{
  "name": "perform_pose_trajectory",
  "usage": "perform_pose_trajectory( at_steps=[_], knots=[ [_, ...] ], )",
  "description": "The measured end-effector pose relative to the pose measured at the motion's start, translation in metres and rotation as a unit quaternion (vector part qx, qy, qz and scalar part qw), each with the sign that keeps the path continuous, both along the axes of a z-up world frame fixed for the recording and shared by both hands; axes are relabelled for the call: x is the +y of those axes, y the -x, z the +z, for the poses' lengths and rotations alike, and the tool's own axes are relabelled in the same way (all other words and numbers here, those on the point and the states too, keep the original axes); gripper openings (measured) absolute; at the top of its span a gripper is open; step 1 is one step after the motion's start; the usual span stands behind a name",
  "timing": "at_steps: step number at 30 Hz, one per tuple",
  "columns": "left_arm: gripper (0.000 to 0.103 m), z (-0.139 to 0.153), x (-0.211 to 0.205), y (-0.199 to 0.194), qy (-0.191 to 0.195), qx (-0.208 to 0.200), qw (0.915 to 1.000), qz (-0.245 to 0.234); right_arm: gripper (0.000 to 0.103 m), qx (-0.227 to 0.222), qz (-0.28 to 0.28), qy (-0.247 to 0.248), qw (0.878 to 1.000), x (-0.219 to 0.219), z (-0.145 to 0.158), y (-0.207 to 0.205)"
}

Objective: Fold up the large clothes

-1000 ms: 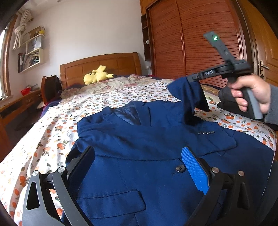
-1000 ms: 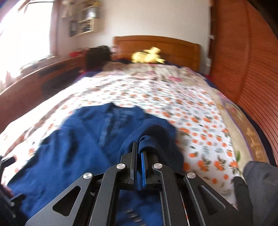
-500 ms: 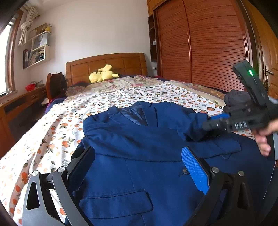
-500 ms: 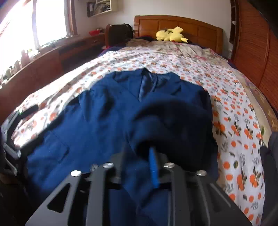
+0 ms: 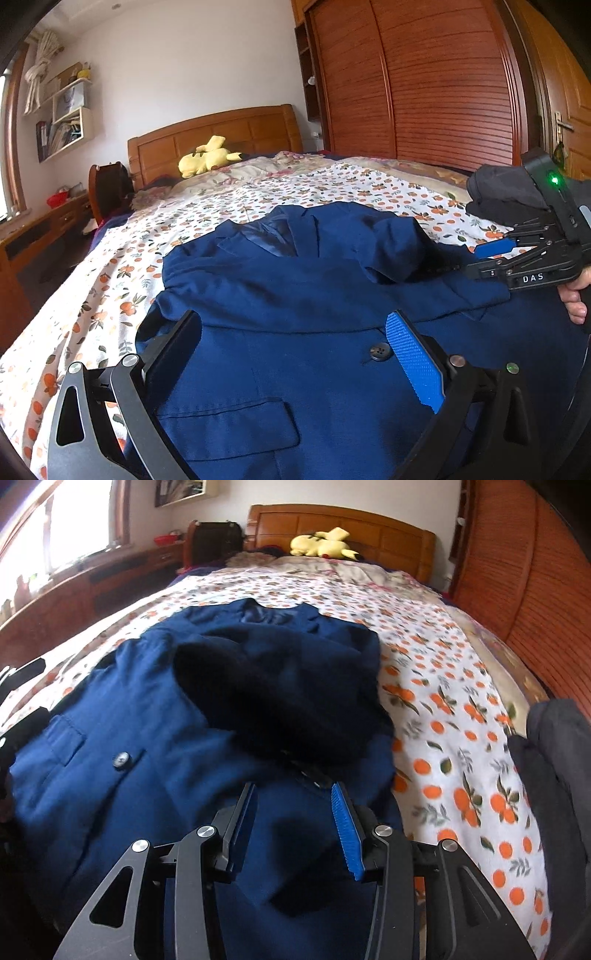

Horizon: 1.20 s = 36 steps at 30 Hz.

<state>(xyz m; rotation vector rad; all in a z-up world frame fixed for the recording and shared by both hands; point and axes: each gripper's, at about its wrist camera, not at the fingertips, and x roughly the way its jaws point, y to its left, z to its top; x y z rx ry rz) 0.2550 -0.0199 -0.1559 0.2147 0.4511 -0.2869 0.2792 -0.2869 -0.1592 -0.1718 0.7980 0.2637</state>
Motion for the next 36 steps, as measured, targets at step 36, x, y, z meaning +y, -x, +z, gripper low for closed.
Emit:
perform_pose_trajectory(
  at_steps=[36],
  knots=[
    [0.098,0.03,-0.145,-0.08,-0.066,0.07,0.9953,-0.001,0.056,-0.032,0.033,-0.081,0.996,-0.053,-0.016,0.023]
  ],
)
